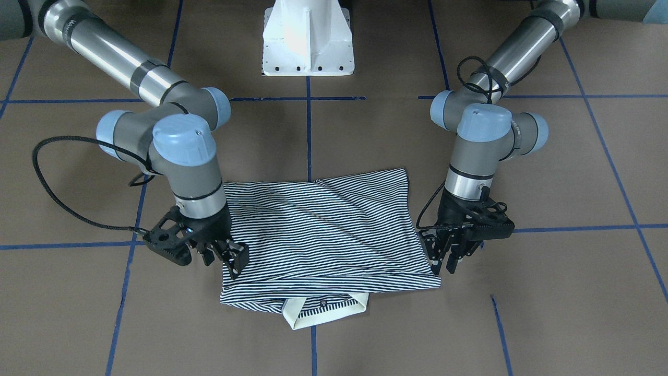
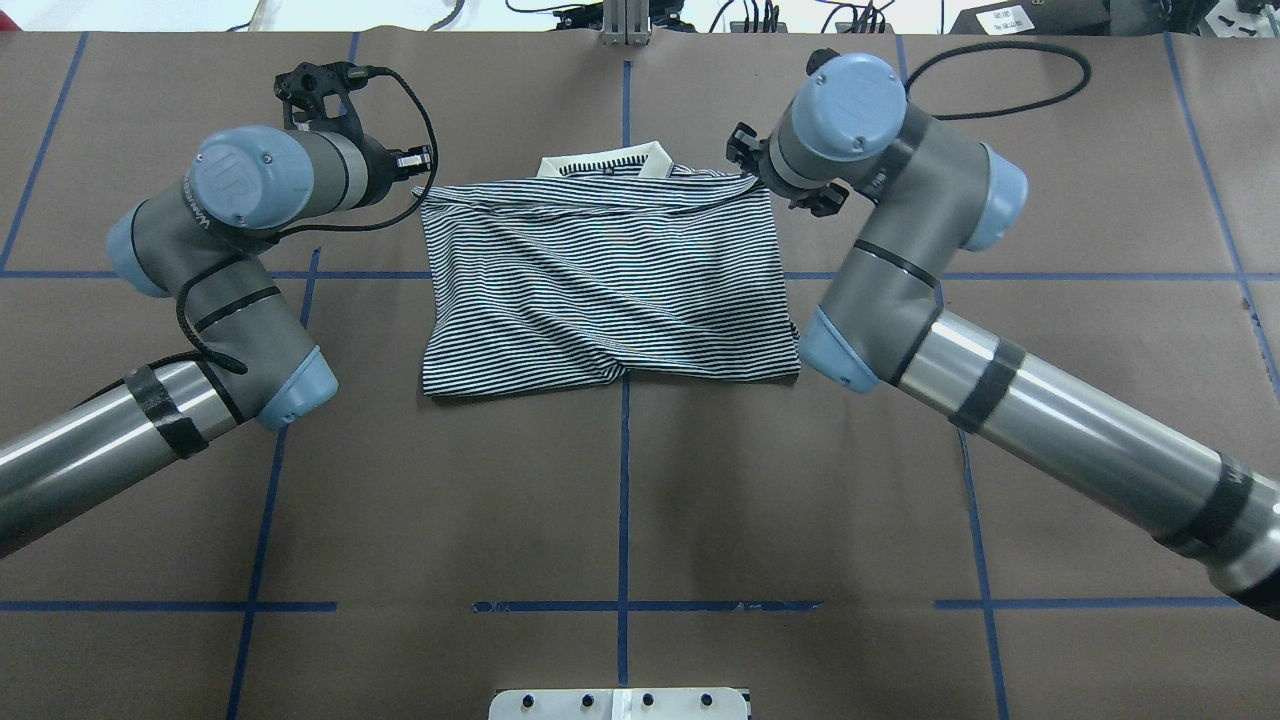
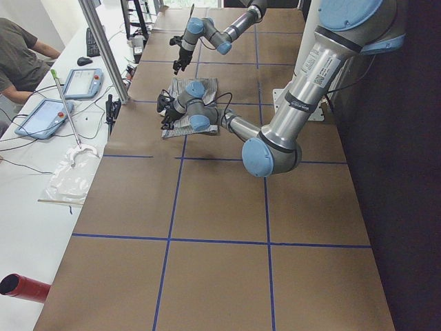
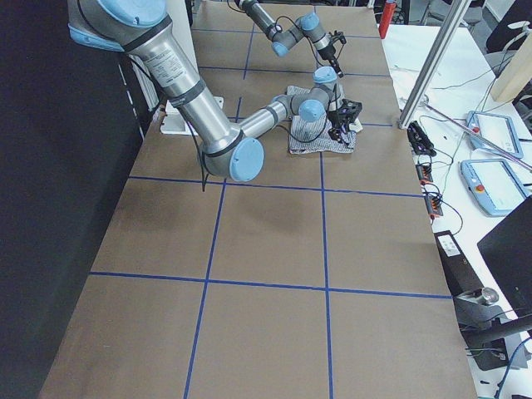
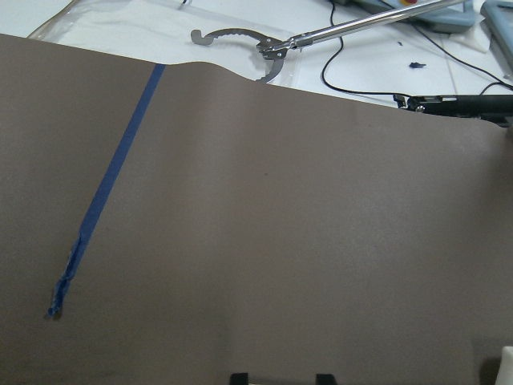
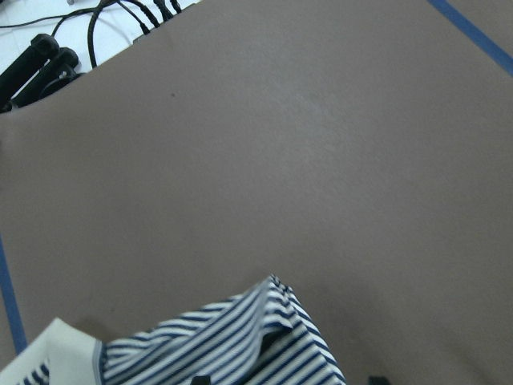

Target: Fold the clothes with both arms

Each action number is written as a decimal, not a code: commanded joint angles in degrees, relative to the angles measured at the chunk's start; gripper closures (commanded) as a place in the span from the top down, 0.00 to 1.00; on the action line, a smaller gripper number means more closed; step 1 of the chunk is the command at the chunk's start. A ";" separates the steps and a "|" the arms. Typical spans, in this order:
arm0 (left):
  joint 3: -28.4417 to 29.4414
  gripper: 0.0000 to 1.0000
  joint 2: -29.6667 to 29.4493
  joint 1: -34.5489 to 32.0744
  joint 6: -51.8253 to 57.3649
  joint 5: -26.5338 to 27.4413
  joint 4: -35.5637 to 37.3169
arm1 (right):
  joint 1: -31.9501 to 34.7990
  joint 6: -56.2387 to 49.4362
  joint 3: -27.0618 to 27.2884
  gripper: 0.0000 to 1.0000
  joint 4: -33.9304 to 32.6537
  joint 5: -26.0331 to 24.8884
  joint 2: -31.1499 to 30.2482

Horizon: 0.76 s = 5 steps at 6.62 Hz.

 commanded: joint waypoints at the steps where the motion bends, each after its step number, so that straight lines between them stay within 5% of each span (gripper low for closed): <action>1: -0.73 0.47 1.54 0.56 -0.19 -0.05 -1.25 | -4.94 6.60 11.88 0.83 0.28 0.77 -9.87; 5: -1.44 0.47 1.54 0.91 -0.81 0.30 -0.72 | -9.35 8.05 13.75 0.87 0.19 -1.34 -12.79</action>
